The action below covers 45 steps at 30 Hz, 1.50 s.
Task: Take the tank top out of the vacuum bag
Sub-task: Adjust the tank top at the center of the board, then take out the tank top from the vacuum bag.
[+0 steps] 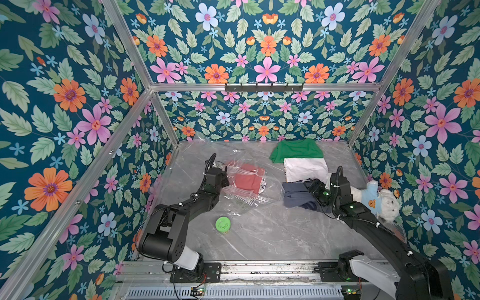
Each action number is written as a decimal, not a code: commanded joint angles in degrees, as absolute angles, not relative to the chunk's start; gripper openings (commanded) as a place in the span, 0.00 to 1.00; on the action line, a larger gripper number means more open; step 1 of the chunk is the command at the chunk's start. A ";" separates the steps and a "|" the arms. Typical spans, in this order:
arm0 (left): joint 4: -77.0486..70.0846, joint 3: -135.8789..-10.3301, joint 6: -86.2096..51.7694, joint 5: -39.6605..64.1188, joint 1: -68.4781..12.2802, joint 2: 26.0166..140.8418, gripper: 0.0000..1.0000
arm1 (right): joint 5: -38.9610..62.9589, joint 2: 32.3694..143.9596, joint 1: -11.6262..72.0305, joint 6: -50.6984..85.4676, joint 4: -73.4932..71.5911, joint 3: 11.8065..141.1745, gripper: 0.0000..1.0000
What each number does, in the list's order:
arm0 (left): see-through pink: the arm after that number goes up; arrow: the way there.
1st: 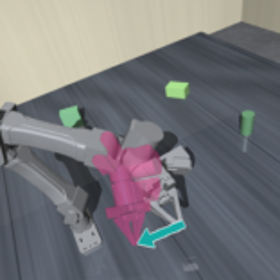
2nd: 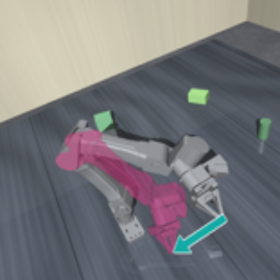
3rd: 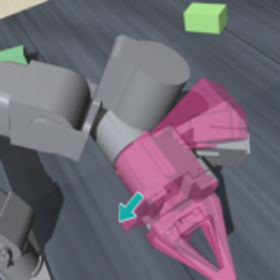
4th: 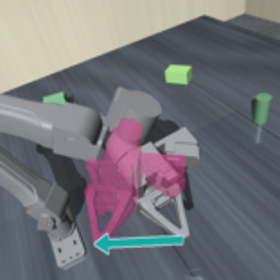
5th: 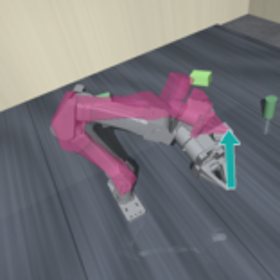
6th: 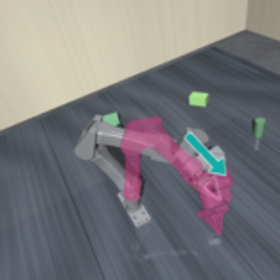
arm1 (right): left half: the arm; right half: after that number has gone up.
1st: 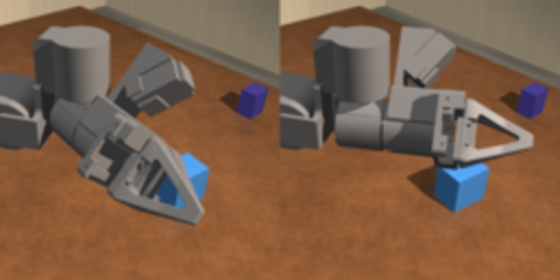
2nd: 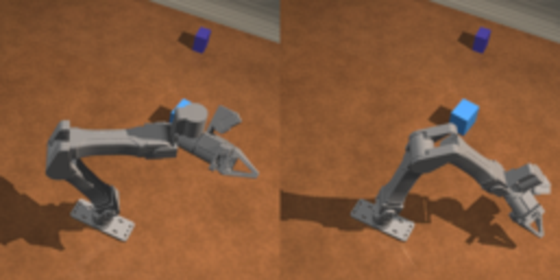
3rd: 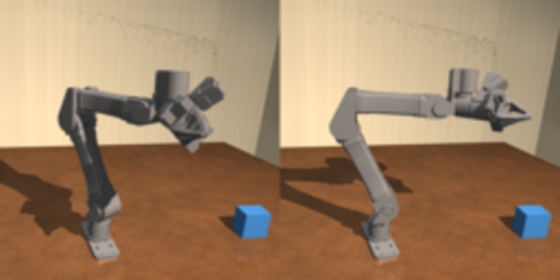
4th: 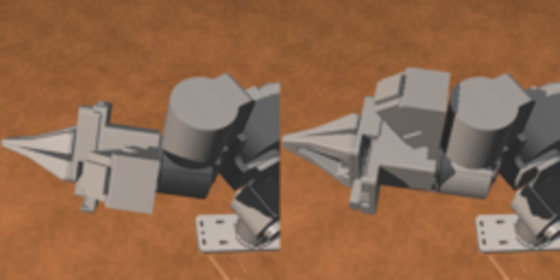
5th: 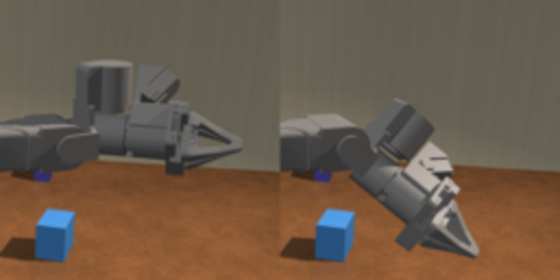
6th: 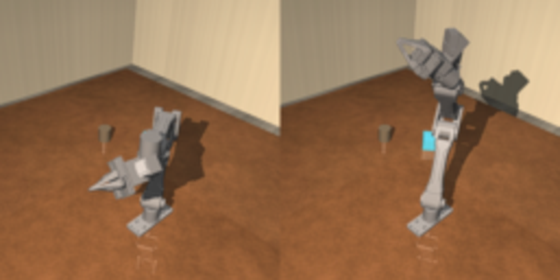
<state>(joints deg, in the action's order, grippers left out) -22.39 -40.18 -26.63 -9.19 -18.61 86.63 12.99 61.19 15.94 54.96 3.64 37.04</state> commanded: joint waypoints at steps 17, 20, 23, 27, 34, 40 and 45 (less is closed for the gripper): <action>-22.41 -43.64 -25.31 -7.03 -22.07 87.33 0.00 | 29.31 81.35 27.00 43.92 -4.00 49.59 0.67; -22.33 -43.72 -25.49 -7.13 -22.61 87.87 0.00 | 32.53 87.96 29.15 41.89 -4.31 54.81 0.66; -21.77 -43.60 -25.40 -7.52 -22.72 87.89 0.00 | 34.20 93.57 30.05 41.20 -3.87 58.62 0.63; -21.23 -43.08 -25.31 -8.91 -22.72 87.41 0.00 | 36.04 100.20 30.25 40.14 -3.24 62.42 0.59; -21.09 -42.75 -25.78 -10.33 -22.68 87.96 0.00 | 40.31 109.26 31.11 39.38 -3.16 69.62 0.58; -21.09 -42.58 -26.19 -10.67 -22.67 88.75 0.00 | 42.58 114.99 31.20 40.43 -2.14 73.91 0.58; -20.92 -42.71 -25.93 -11.10 -22.63 88.99 0.00 | 41.84 117.23 31.22 40.26 0.02 75.84 0.65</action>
<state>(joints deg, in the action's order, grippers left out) -20.86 -42.65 -25.65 -10.17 -22.70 88.71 41.41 116.49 31.18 40.40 -1.48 74.96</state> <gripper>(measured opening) 0.048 0.623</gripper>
